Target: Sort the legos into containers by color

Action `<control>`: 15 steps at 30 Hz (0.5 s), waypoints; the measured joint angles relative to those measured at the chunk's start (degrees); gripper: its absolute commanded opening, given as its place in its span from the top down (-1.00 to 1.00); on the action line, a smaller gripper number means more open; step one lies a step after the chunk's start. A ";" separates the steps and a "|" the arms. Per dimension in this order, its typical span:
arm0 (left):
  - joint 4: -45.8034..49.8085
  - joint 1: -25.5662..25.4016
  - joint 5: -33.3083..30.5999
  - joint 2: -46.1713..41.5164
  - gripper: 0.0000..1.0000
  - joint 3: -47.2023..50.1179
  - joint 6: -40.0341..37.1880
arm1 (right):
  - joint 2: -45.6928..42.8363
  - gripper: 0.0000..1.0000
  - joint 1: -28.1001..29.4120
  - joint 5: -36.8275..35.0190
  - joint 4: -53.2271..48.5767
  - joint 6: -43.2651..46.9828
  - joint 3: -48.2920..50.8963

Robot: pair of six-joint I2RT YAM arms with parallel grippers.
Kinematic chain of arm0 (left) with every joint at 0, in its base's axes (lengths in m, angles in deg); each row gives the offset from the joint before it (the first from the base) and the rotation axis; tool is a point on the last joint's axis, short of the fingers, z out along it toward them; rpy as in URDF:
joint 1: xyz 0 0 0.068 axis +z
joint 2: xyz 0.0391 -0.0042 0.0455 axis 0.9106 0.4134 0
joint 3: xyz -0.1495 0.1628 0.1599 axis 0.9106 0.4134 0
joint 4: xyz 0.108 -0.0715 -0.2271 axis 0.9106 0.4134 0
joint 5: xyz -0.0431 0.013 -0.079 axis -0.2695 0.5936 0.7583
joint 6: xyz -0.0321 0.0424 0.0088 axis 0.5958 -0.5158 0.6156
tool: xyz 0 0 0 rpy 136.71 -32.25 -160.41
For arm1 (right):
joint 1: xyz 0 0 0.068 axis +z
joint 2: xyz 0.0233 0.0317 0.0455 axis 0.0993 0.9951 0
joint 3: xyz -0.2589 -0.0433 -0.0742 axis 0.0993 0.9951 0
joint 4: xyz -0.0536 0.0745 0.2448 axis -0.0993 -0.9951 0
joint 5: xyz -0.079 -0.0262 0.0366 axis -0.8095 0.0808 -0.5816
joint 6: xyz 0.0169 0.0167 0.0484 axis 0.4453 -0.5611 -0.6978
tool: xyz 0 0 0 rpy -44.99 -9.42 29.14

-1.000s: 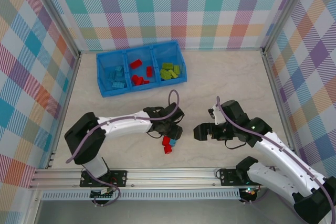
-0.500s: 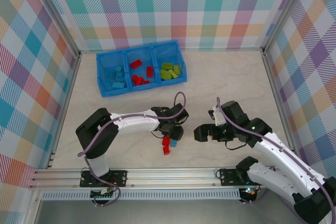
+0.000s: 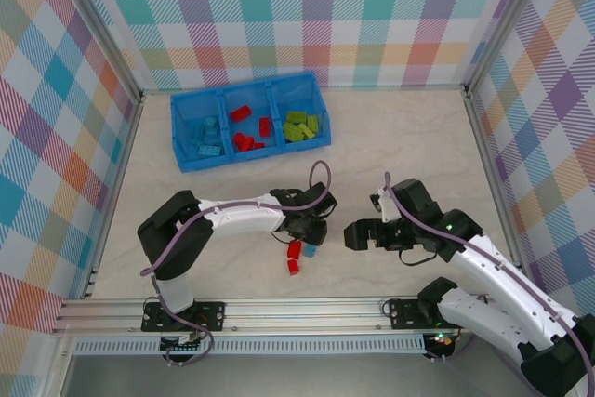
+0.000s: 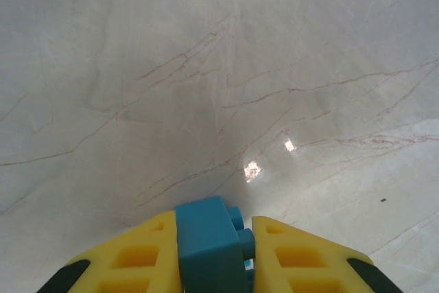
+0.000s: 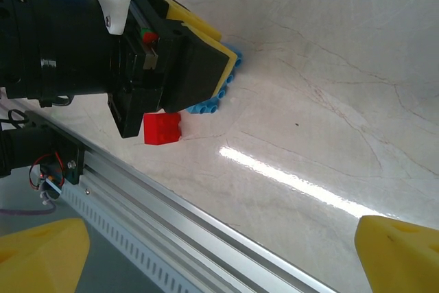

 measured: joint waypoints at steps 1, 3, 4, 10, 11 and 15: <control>-0.28 0.02 -0.39 0.00 0.76 0.00 0.04 | -0.35 -0.99 0.00 -0.26 0.00 -0.17 0.00; -1.38 0.42 -1.20 0.00 0.76 -0.02 0.22 | -1.16 -0.99 0.00 -1.03 0.00 -0.42 0.00; -1.84 0.83 -1.51 -0.02 0.76 -0.11 0.20 | -1.49 -0.99 0.00 -1.38 0.00 -0.46 -0.02; -4.15 6.25 -4.33 -2.29 0.75 -3.96 -0.87 | -2.54 -0.99 0.00 -3.13 1.25 -1.70 -0.11; -4.94 7.85 -5.16 -3.56 0.75 -4.94 -1.42 | -2.49 -0.99 0.00 -3.34 1.86 -1.92 -0.17; -8.00 15.74 -8.41 -9.31 0.75 -8.70 -3.58 | -2.05 -0.99 0.00 -3.85 6.16 -2.99 -0.50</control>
